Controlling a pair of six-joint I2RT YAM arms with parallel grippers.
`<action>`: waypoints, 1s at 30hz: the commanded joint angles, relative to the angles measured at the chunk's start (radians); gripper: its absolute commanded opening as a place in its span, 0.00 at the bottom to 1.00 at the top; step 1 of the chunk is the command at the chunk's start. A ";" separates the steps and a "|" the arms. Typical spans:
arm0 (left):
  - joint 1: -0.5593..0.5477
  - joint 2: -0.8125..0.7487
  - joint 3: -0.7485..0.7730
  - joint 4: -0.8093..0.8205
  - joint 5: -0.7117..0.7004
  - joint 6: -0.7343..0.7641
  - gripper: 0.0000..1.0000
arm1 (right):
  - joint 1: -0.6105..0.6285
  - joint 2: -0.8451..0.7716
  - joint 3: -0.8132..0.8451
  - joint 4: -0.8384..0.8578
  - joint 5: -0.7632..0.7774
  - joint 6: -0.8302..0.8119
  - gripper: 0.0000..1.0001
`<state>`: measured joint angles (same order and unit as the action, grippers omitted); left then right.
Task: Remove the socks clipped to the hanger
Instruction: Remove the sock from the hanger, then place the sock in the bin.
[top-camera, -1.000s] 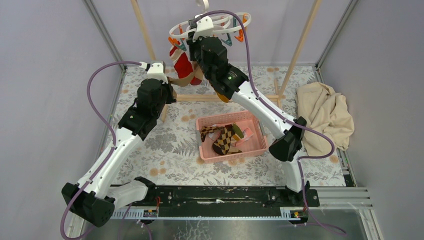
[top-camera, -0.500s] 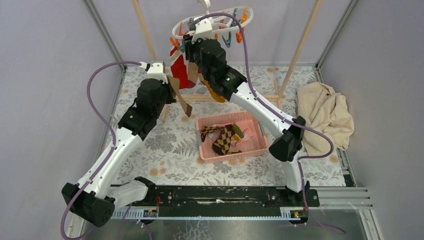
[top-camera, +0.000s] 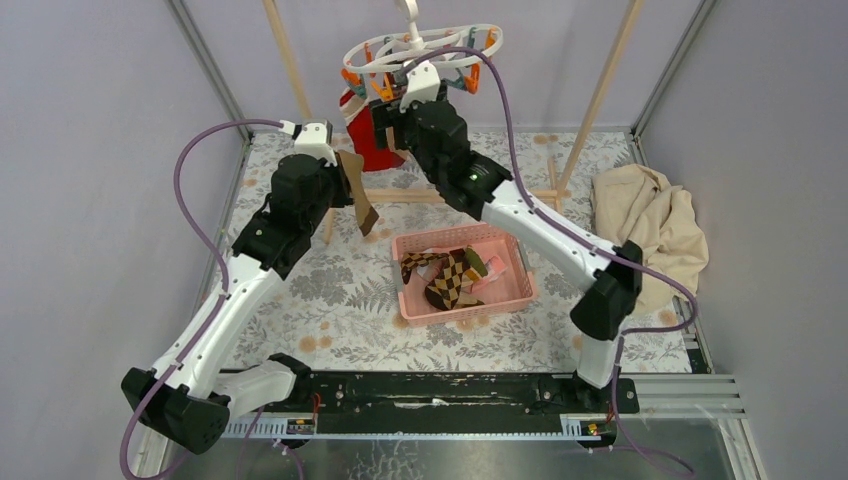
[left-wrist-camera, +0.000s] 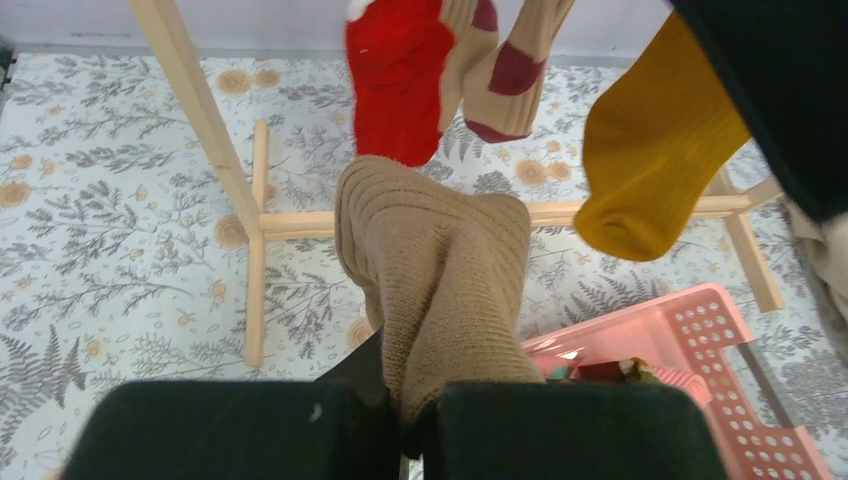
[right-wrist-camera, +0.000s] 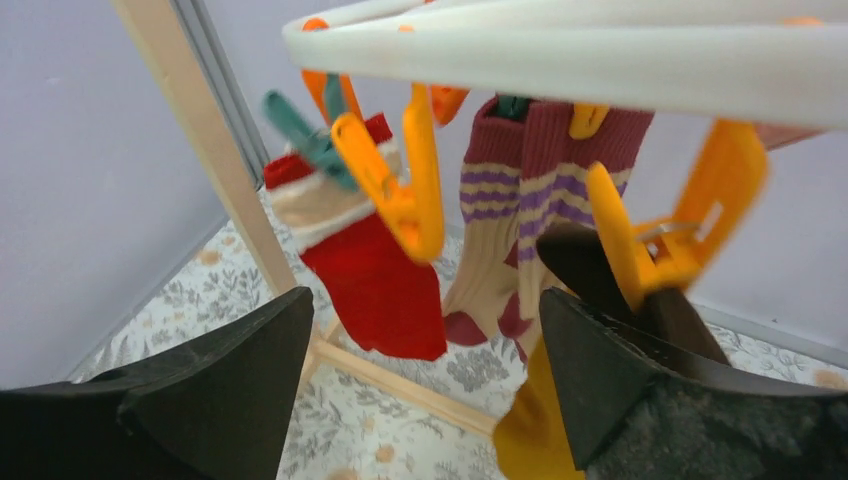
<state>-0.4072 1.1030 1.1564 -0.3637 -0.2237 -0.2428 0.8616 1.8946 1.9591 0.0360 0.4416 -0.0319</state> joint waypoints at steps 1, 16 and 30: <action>0.004 -0.015 0.062 -0.022 0.064 -0.021 0.00 | 0.006 -0.169 -0.112 0.077 -0.055 0.082 0.95; -0.108 0.025 0.132 -0.065 0.218 -0.156 0.00 | 0.005 -0.607 -0.533 -0.239 -0.071 0.288 1.00; -0.435 0.224 0.197 0.008 0.095 -0.267 0.00 | 0.005 -0.961 -0.758 -0.439 0.016 0.390 1.00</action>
<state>-0.7643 1.2644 1.2915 -0.4191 -0.0708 -0.4698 0.8619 1.0046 1.2301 -0.3660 0.4103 0.3183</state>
